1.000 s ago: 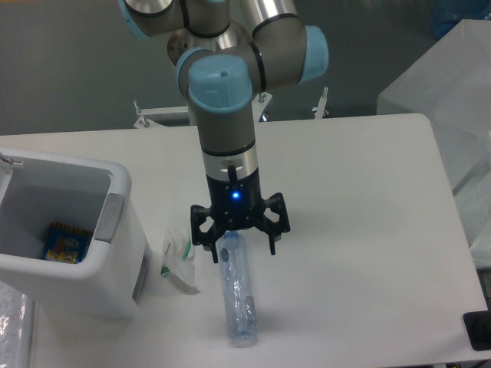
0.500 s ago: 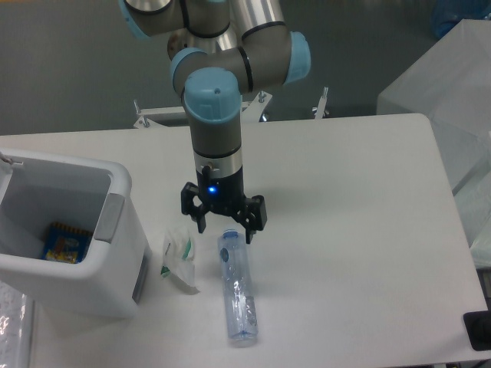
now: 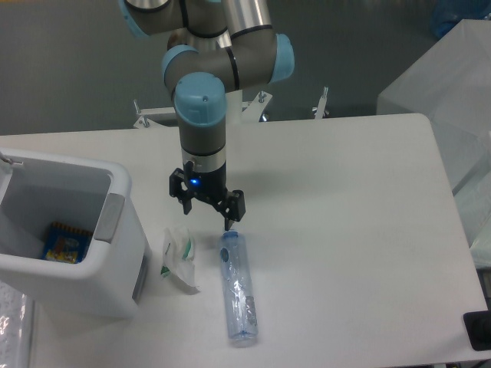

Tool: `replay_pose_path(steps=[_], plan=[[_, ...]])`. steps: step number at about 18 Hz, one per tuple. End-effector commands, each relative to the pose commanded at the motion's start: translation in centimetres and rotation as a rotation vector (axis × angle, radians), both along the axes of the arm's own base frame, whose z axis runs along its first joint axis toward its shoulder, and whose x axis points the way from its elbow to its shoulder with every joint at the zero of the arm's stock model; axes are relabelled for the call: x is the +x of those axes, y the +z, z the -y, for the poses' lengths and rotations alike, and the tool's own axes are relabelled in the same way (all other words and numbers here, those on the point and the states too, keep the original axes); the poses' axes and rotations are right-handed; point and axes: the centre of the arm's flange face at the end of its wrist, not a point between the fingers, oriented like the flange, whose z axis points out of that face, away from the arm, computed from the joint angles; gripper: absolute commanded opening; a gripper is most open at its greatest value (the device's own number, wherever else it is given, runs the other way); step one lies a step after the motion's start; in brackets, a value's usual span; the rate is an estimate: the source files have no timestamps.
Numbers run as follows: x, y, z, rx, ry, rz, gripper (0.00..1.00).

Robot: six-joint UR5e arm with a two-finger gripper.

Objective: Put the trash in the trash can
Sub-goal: 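Move the open gripper over toward the crumpled white-and-green wrapper, then lower the gripper onto the crumpled wrapper and close on it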

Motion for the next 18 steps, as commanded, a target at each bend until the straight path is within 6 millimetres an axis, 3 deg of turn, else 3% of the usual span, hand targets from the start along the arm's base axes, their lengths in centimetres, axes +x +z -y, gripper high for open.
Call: replay_pose_path(steps=[8, 18], plan=[[2.6, -1.3, -1.4, 0.001, -0.056, 0.040, 1.00], [2.7, -2.2, -2.5, 0.042, -0.033, 0.106, 1.00]])
